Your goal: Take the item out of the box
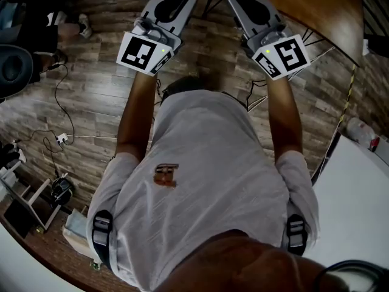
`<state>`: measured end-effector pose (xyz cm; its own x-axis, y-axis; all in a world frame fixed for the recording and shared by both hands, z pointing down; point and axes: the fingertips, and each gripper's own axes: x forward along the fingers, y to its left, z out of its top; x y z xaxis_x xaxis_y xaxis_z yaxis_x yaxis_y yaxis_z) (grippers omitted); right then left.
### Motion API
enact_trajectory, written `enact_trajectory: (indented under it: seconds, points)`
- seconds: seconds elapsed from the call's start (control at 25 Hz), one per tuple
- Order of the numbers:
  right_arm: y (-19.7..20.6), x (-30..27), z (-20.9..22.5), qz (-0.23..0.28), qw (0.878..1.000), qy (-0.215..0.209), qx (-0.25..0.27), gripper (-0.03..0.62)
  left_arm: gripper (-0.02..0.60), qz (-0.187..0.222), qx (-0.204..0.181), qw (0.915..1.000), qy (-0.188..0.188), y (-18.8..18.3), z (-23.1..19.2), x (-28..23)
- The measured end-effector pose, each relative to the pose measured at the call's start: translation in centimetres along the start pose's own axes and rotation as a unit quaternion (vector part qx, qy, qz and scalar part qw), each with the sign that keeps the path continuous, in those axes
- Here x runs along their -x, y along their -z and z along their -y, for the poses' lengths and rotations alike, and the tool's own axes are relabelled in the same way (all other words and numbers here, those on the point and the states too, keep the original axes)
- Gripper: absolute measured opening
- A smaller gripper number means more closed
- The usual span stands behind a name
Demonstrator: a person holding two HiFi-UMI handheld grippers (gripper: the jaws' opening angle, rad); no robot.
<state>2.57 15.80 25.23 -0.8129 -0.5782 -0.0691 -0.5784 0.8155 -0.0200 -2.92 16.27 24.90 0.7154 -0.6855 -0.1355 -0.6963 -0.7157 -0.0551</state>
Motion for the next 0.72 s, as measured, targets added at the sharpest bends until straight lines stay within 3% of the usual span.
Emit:
enact_trajectory:
  seconds: [0.32,0.72]
  points:
    - [1.1,-5.9,3.8,-0.012,0.999,0.032,0.005,0.034,0.020,0.006,-0.005,0.9995,0.031,1.5,-7.0,-2.6]
    - [2.8,-10.0,6.7,-0.042,0.998,0.051,0.005,0.034,0.020,-0.010,0.008,0.9994,0.032,4.2,-12.0,-4.7]
